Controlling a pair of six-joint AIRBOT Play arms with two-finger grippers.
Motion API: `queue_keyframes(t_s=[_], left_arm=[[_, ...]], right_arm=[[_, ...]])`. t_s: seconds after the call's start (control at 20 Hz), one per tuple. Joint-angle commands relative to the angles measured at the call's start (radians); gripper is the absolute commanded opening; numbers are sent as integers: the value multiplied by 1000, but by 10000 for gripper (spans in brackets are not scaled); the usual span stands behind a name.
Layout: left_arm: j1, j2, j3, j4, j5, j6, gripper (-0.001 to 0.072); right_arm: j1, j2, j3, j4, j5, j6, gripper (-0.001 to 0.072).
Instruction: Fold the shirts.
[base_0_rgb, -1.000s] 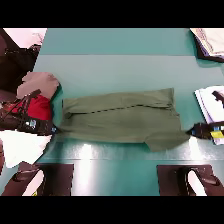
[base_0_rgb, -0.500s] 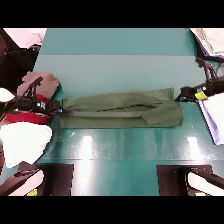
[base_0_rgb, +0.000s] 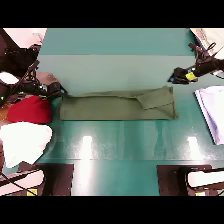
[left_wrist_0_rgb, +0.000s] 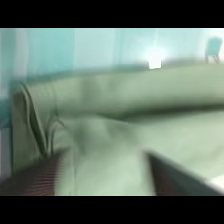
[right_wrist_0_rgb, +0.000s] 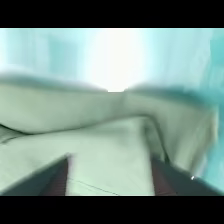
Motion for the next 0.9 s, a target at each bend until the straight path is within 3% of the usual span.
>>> queue_keyframes(t_s=[0.0, 0.15, 0.2, 0.3, 0.35, 0.4, 0.6, 0.85], left_arm=[[0, -14, 42, -3, 20, -21, 720], [0, -13, 107, -4, -103, -20, 720], [0, -14, 114, -10, -137, -20, 671], [0, -14, 111, -13, -183, -10, 108], [-2, -14, 111, -13, -195, 3, 35], [-10, -14, 111, -14, -203, 6, 34], [-100, -14, 111, -15, -181, 6, 33], [-247, -15, 111, -11, -52, 6, 33]], right_arm=[[-32, -88, 126, 89, -9, 0, 574], [-103, -78, 147, 86, 176, -51, 573], [-130, -78, 147, 86, 249, -70, 573], [-184, -77, 122, 89, 325, -81, 575], [-209, -77, 88, 96, 324, -81, 601], [-232, -77, 42, 96, 320, -81, 673], [-259, -78, -197, 163, 204, -138, 684], [-215, -78, -339, 174, 51, -200, 683]])
